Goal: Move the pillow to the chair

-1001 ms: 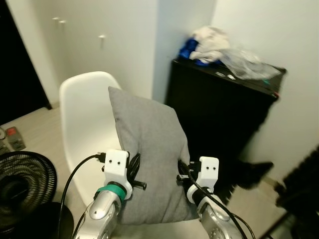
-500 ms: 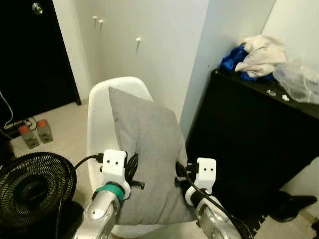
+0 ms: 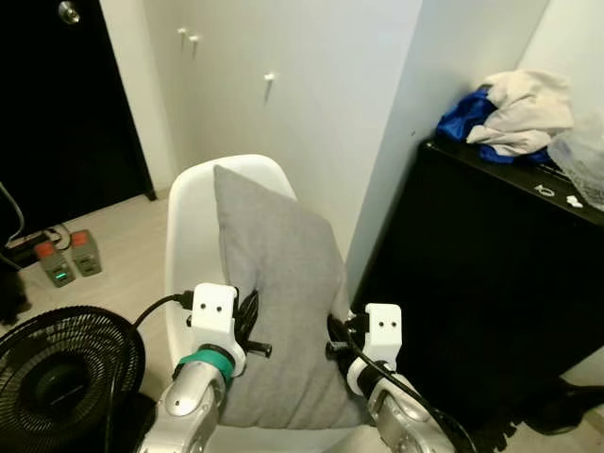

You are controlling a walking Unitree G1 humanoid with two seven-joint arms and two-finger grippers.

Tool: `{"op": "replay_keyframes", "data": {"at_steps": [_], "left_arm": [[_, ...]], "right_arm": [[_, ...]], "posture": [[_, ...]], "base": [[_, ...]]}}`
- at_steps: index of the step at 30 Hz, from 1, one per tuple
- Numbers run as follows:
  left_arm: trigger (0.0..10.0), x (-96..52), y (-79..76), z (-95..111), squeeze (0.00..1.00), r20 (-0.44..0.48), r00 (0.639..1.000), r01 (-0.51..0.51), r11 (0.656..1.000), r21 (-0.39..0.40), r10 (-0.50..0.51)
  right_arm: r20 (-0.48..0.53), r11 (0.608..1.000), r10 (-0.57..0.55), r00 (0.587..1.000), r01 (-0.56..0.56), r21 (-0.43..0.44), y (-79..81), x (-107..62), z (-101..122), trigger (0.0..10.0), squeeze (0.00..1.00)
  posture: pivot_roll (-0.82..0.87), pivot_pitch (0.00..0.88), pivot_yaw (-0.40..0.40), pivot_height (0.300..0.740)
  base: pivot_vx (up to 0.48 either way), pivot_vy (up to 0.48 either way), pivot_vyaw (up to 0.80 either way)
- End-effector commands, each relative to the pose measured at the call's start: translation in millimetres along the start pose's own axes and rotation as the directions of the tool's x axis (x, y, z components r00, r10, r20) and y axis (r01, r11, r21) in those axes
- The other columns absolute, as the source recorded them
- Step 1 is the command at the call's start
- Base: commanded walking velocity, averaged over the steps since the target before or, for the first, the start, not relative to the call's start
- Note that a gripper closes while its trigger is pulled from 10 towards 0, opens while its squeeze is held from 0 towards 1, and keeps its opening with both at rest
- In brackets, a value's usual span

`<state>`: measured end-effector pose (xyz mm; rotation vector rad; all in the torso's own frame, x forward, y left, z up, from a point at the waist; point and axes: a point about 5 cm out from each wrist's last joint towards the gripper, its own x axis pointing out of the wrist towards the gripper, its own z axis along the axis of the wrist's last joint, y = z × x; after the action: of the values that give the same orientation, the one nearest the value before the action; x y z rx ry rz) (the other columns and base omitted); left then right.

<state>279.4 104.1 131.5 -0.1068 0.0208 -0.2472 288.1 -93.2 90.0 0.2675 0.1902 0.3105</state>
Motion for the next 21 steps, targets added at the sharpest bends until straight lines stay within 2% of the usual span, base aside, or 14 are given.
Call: {"op": "replay_keyframes", "data": {"at_steps": [1,9,21], "left_arm": [[10.0,0.6,-9.1,0.6,0.00,0.007,0.999,0.038,0.999,0.008,-0.038],[10.0,1.8,-7.5,0.1,0.00,0.006,1.000,0.019,1.000,0.018,-0.020],[10.0,1.6,-6.5,-2.0,0.00,-0.002,1.000,0.008,1.000,0.021,-0.008]], "right_arm": [[-0.019,0.997,0.073,0.997,-0.073,-0.002,14.2,1.8,-3.5,10.0,0.00],[-0.030,0.997,0.077,0.997,-0.077,-0.001,14.7,2.0,-4.0,10.0,0.00],[-0.032,0.998,0.066,0.997,-0.066,0.007,12.9,2.5,-4.3,10.0,0.00]], "posture": [[0.02,0.073,0.038,0.740],[0.02,0.074,0.038,0.740],[0.02,0.074,0.034,0.700]], "base": [[0.000,0.000,0.00],[0.000,0.000,0.00],[0.000,0.000,0.00]]}}
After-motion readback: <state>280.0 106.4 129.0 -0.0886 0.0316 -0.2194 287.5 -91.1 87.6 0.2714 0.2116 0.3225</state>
